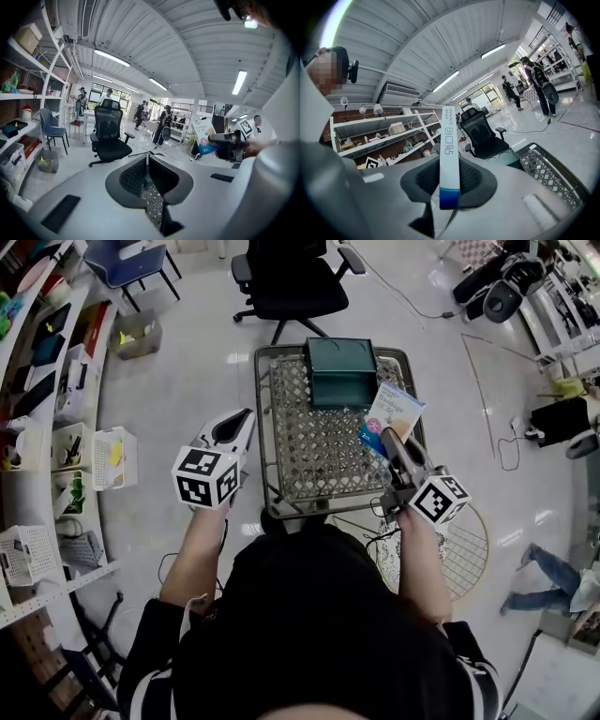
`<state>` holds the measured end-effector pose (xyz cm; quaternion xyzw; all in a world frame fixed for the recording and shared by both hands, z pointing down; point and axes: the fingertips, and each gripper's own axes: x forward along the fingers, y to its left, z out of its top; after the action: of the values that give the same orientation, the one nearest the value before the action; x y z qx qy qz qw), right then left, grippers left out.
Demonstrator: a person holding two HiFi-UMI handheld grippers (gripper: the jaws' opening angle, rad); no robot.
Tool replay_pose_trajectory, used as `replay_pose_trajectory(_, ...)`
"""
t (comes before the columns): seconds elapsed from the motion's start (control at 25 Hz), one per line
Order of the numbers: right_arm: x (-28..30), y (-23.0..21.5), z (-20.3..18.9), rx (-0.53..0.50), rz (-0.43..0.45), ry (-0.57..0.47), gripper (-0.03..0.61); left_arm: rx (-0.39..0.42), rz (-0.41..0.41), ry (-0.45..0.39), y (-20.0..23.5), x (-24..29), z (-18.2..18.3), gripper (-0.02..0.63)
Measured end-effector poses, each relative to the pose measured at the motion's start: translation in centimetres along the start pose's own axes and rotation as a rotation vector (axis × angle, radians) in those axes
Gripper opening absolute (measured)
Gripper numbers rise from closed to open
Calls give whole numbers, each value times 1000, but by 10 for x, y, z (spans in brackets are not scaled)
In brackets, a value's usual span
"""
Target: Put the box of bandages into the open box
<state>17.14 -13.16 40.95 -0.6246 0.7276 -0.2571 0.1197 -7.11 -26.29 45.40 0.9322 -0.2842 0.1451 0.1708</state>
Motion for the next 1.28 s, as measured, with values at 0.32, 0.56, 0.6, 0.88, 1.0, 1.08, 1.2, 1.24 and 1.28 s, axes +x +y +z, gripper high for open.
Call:
replay_pose_trajectory(0.32, 11, -37, -1, 35, 6, 28, 87, 19, 3, 26, -13, 29, 6, 21)
replay_pose_trajectory(0.56, 38, -80, 7, 51, 63, 76, 87, 3, 94, 44, -12, 54, 11, 21)
replay_pose_trajectory(0.6, 44, -89, 9, 53, 74, 87, 87, -1, 105, 50, -15, 62, 12, 21)
replay_pose_trajectory(0.88, 77, -143, -10, 87, 175, 232, 87, -10, 163, 111, -49, 109, 8, 21)
replay_pose_trajectory(1.0, 91, -157, -21, 95, 199, 278, 87, -28, 183, 134, -60, 114, -2, 21)
replay_pose_trajectory(1.08, 102, -165, -29, 92, 203, 310, 87, -49, 199, 150, -61, 113, -11, 21)
replay_pose_trajectory(1.2, 119, -180, -39, 62, 197, 359, 87, -81, 217, 173, -58, 112, -24, 21)
replay_pose_trajectory(1.24, 124, -186, -42, 42, 193, 379, 87, -90, 220, 180, -57, 113, -28, 21)
replay_pose_trajectory(1.28, 130, -192, -46, 17, 190, 401, 87, -97, 222, 187, -56, 114, -30, 21)
